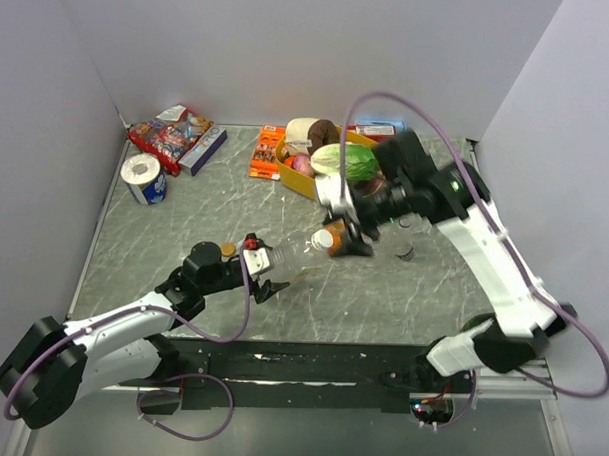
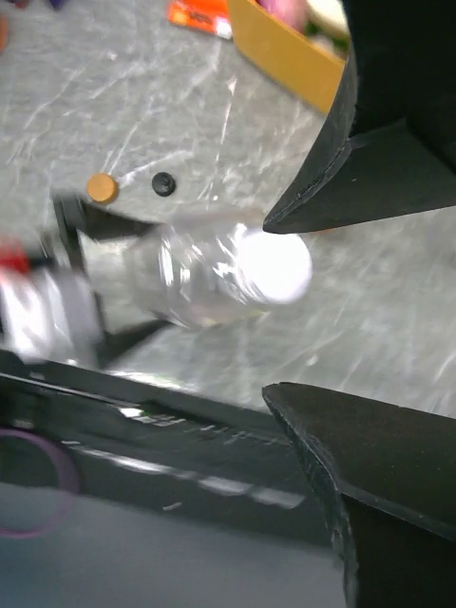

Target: Screw on the bottle caps

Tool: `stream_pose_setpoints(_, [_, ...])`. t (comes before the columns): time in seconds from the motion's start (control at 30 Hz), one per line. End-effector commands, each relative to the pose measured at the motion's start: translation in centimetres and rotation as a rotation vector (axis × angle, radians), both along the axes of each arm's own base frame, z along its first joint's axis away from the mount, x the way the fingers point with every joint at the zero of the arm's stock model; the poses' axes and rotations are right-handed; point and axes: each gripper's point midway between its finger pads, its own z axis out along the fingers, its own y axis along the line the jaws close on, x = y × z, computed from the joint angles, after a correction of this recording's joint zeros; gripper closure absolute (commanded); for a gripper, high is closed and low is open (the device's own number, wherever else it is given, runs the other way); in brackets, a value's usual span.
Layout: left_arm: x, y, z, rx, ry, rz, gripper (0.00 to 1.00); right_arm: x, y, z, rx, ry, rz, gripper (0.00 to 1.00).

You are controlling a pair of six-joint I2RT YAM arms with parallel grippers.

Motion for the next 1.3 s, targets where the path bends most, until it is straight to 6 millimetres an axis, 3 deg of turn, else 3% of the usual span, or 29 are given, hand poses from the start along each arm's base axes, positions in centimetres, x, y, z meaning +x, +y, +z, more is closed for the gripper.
stream_pose_setpoints(0.0, [-1.3, -1.2, 3.6, -0.064, -0.022, -0.11, 0.99, -3.7, -3.6, -3.3, -0.117, -0.212, 0.232, 0.28])
stream_pose_setpoints(0.07, [-1.7, -1.2, 3.4, -0.044, -0.029, -0.134, 0.99, -3.9, -3.9, -4.7, -0.145, -0.263, 0.282, 0.28])
stream_pose_setpoints(0.17, [-1.9, -1.1, 3.6, -0.022, -0.056, -0.159, 0.99, -3.5, -3.4, -5.1, -0.145, -0.335, 0.293, 0.28])
stream_pose_setpoints(0.6, [-2.5, -0.9, 3.1, 0.058, -0.063, -0.241, 0.99, -2.3, -1.7, -4.3, -0.069, -0.555, 0.379, 0.28])
stream_pose_setpoints(0.73, [-2.3, -1.0, 3.5, 0.055, -0.082, -0.247, 0.99, -3.1, -2.0, -5.3, -0.09, -0.564, 0.444, 0.28])
stream_pose_setpoints(1.07, [-2.1, -1.1, 3.5, 0.083, -0.117, -0.275, 0.99, -3.1, -0.9, -5.3, -0.043, -0.65, 0.494, 0.29])
stream_pose_setpoints(1.27, [-2.1, -1.2, 3.6, 0.084, -0.129, -0.286, 0.99, -3.1, -1.1, -5.7, -0.071, -0.641, 0.517, 0.38])
